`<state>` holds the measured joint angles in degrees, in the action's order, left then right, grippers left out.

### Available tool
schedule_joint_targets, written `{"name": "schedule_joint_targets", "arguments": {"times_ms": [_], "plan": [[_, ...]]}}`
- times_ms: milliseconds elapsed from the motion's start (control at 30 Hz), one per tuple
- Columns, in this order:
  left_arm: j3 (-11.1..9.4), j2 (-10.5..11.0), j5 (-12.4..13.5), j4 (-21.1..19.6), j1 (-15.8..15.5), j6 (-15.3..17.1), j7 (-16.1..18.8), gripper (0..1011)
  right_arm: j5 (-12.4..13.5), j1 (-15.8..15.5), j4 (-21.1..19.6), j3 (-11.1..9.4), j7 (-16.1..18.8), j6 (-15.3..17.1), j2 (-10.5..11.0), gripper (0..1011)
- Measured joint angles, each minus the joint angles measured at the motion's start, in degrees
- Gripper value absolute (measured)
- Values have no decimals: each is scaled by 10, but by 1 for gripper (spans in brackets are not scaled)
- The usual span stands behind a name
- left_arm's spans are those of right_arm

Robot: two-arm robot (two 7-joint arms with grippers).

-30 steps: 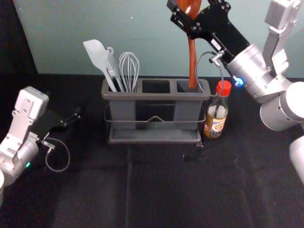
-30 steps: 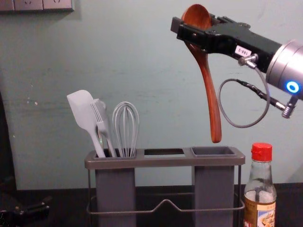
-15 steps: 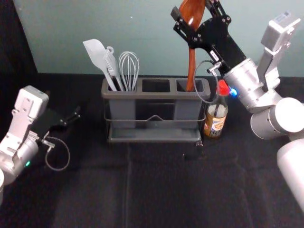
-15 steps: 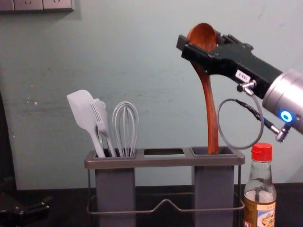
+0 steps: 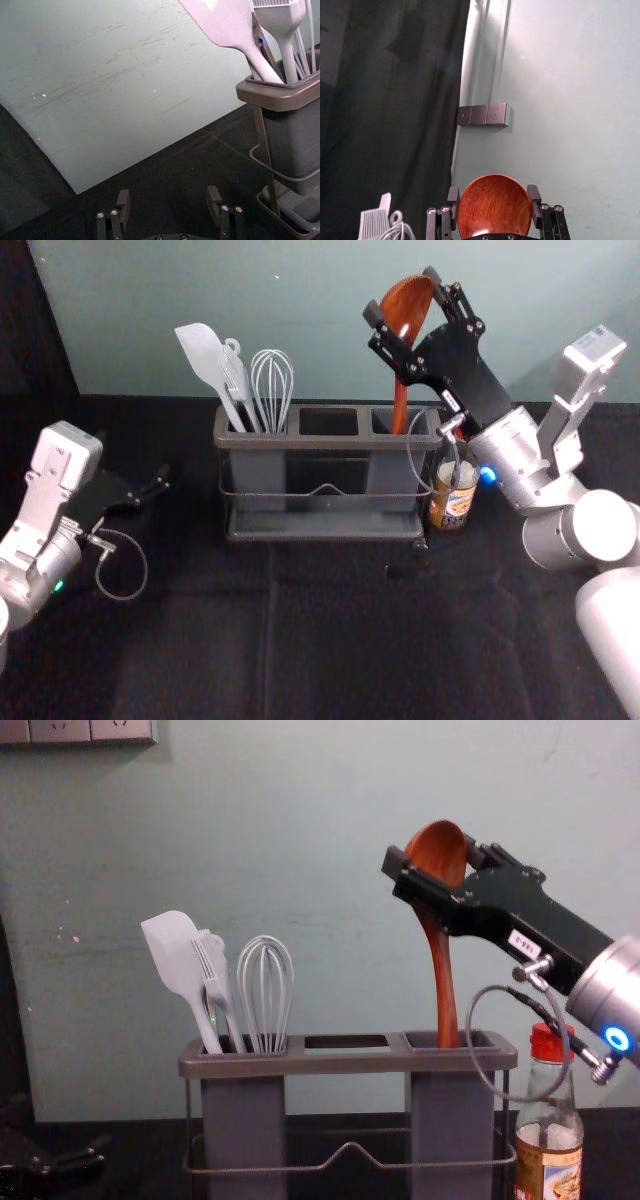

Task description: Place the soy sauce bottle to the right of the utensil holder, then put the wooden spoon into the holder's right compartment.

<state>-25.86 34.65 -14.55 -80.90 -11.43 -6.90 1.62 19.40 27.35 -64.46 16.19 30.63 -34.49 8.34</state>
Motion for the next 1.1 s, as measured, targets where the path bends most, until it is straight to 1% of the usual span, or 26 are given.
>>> {"name": "schedule_joint_targets", "arguments": {"times_ms": [167,500,1000,1067,1100], "plan": [[0,0,0,0,0,0,0,1005,0,-11,8,-3,5,-8,-2,840],[0,0,0,0,0,0,0,1005,-2,-32,8,-8,7,-10,-2,840],[0,0,0,0,0,0,0,1005,-4,-49,3,-13,9,-11,0,839],[0,0,0,0,0,0,0,1005,-4,-50,2,-13,9,-11,0,854],[0,0,0,0,0,0,0,1005,-5,-51,0,-14,9,-11,0,899]]}}
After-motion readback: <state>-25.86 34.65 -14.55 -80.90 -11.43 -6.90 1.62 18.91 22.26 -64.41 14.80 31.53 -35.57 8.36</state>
